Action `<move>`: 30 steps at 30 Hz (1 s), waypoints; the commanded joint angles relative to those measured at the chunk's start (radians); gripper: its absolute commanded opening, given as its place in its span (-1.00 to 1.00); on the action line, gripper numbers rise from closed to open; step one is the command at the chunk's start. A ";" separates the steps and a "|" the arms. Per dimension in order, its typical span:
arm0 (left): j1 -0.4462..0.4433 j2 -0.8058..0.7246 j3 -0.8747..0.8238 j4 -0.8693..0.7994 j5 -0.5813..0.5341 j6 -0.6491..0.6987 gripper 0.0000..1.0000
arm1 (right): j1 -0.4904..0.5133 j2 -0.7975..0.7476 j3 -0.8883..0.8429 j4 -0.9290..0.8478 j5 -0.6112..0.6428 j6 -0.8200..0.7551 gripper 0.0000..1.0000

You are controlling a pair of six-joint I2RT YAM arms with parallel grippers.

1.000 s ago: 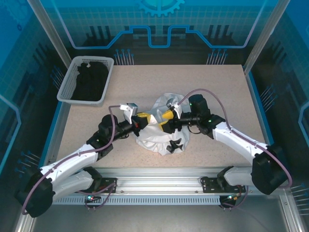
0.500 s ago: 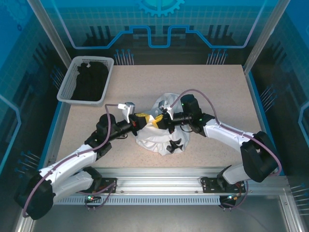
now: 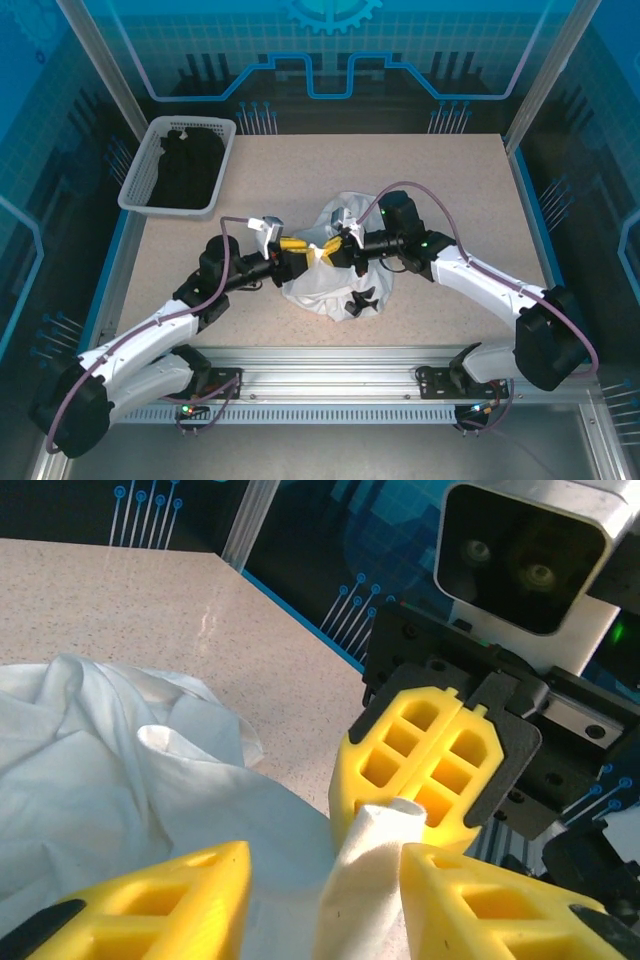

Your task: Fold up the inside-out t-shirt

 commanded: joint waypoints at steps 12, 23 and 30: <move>0.005 0.072 0.040 0.028 0.163 -0.001 0.02 | 0.008 -0.018 0.044 -0.065 0.002 -0.023 -1.00; 0.005 0.077 0.050 0.059 0.143 -0.006 -0.57 | 0.009 -0.015 0.034 -0.085 0.029 -0.032 -1.00; 0.005 0.074 0.053 0.052 0.150 -0.004 -0.73 | 0.010 -0.012 0.038 -0.086 0.030 -0.022 -1.00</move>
